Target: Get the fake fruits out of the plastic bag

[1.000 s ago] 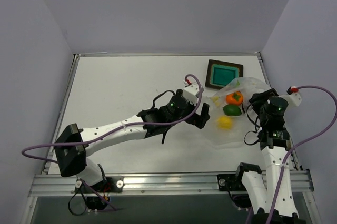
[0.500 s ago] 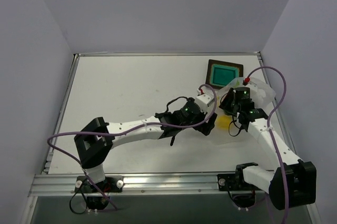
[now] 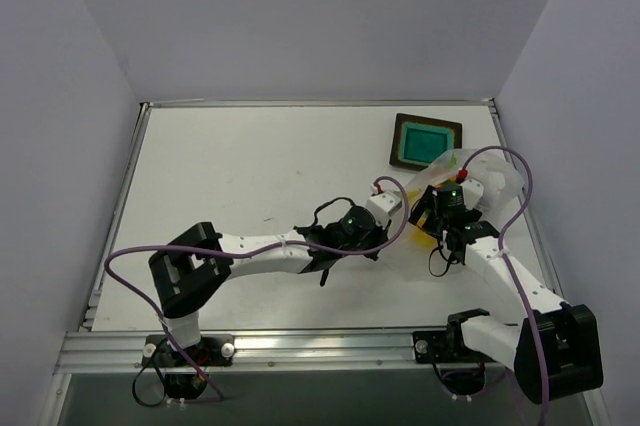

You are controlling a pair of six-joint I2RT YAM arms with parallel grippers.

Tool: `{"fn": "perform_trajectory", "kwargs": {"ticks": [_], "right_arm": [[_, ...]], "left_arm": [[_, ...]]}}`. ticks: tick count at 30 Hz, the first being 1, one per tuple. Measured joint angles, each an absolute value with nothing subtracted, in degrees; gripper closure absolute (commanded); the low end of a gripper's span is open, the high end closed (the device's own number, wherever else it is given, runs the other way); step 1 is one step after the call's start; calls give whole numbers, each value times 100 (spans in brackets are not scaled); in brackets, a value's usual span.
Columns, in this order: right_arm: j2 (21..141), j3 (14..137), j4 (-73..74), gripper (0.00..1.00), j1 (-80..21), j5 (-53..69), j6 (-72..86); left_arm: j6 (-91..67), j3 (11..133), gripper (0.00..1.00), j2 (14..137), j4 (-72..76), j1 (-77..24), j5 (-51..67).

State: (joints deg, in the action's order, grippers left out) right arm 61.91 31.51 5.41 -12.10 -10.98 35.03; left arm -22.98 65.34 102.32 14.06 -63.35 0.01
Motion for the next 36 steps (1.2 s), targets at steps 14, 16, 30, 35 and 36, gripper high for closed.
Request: {"fn": "perform_trajectory", "kwargs": {"ticks": [14,16,30,35,36], "right_arm": [[6893,3100,152,26,-1245,-1199,3642],[6989,3100,113,40,-1245,-1199,3651],[5054,3159,377,59,-1271,-1444,3717],[4930,3470,508,59,-1284,-1492,3590],[4958,3570,513,59,-1284,-1468,3573]], "left_arm": [[-2322,6101,98,10328,2082,-6335,25],[-2324,6101,98,10355,2095,-6335,54],[-2322,5920,98,10361,2322,-6335,67],[-2322,5920,98,10361,2355,-6335,67],[-2322,5920,98,10361,2357,-6335,67]]}}
